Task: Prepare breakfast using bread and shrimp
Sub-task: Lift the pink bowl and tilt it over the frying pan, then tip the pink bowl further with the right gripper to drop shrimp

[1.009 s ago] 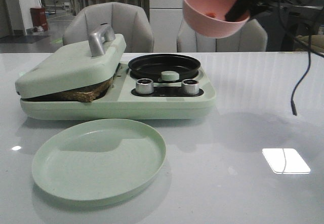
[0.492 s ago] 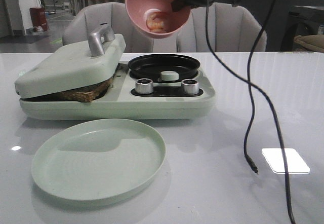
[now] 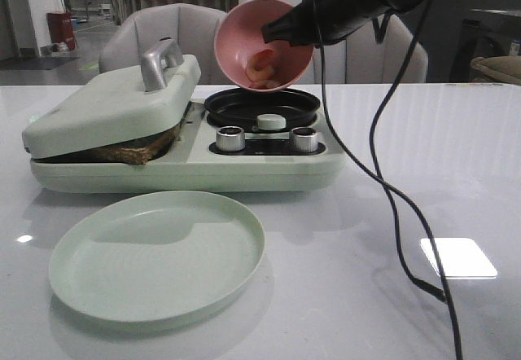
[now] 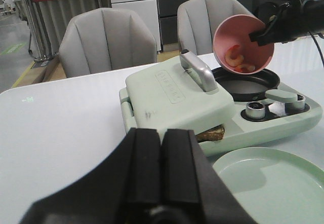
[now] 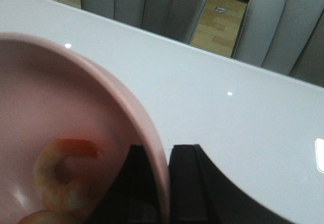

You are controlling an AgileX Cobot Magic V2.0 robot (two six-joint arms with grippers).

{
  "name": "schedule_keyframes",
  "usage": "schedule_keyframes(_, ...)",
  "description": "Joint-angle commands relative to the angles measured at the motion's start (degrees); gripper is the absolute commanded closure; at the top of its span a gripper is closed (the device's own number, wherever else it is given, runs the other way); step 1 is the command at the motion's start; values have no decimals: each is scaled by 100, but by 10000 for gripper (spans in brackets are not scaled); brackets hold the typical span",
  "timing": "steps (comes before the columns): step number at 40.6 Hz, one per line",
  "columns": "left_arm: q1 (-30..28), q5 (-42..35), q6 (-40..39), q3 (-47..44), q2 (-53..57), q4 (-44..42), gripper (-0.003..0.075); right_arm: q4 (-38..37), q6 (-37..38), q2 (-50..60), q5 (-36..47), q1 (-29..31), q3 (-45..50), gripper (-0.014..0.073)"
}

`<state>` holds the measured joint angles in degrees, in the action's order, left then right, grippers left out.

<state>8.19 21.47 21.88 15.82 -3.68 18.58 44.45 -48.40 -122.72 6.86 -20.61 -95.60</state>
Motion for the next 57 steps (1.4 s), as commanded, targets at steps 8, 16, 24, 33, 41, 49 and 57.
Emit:
schedule_keyframes(8, 52, -453, -48, 150, -23, 92, 687, -1188, 1198, 838, 1154, 11, 366, 608)
schedule_keyframes(16, 52, -453, -48, 150, -23, 92, 687, -3315, 3149, 923, 2041, 29, 987, 608)
schedule_keyframes(24, 52, -453, -48, 150, -23, 92, 687, -4894, 4097, 793, 4022, 68, 1559, 608)
schedule_keyframes(33, 52, -453, -48, 150, -23, 92, 687, -4902, 3524, 243, 6135, 79, 1710, 608)
schedule_keyframes(41, 52, -453, -48, 150, -23, 92, 687, -4819, 2831, 110, 6570, 80, 1710, 608)
schedule_keyframes(49, 52, -453, -48, 150, -23, 92, 687, -4392, 1514, 110, 6570, 80, 1592, 608)
schedule_keyframes(57, 52, -453, -48, 150, -23, 92, 687, -4445, 374, 110, 6559, 80, 1577, 608)
